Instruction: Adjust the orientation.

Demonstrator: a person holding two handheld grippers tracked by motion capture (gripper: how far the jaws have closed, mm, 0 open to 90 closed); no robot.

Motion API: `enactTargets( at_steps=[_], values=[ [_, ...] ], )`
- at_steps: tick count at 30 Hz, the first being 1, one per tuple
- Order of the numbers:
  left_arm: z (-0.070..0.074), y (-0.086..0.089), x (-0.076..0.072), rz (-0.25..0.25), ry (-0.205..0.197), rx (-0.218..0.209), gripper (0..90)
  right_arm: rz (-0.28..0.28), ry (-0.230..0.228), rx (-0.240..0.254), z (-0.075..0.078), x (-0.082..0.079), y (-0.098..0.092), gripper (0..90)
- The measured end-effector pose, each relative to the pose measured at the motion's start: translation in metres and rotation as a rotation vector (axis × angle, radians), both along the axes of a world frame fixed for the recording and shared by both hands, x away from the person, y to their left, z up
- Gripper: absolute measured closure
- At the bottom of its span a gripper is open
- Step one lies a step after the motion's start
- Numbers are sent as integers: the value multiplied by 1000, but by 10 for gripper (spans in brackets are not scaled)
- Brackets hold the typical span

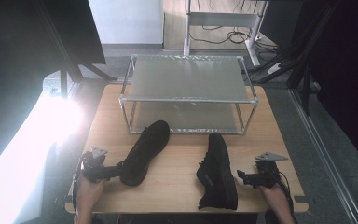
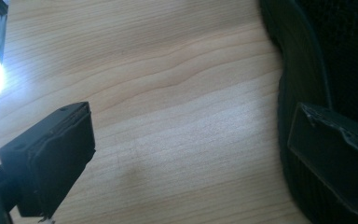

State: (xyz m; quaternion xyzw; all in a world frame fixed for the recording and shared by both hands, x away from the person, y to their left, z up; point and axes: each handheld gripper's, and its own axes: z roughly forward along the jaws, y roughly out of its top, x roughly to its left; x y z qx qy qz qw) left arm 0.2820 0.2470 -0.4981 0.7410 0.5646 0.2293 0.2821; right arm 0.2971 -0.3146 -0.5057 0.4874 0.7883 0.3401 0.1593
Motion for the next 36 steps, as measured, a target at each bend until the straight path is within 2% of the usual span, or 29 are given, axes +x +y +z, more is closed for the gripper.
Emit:
enactTargets(
  at_steps=[7, 11, 19, 26, 36],
  values=[
    [0, -2, -1, -17, 13, -24, 35, -3, -2, 0, 0, 0, 0, 56],
    [0, -10, -3, -45, 21, -18, 36, -4, -2, 1, 0, 0, 0, 57],
    [1, -19, -9, -68, 23, -7, 49, -3, -3, 2, 1, 0, 0, 57],
    [1, -35, -14, -122, 32, 11, 47, 0, -4, 1, 1, 0, 0, 57],
    [2, -65, -17, -195, 24, 26, 40, 0, -6, 3, 1, 0, 0, 57]
  ],
)
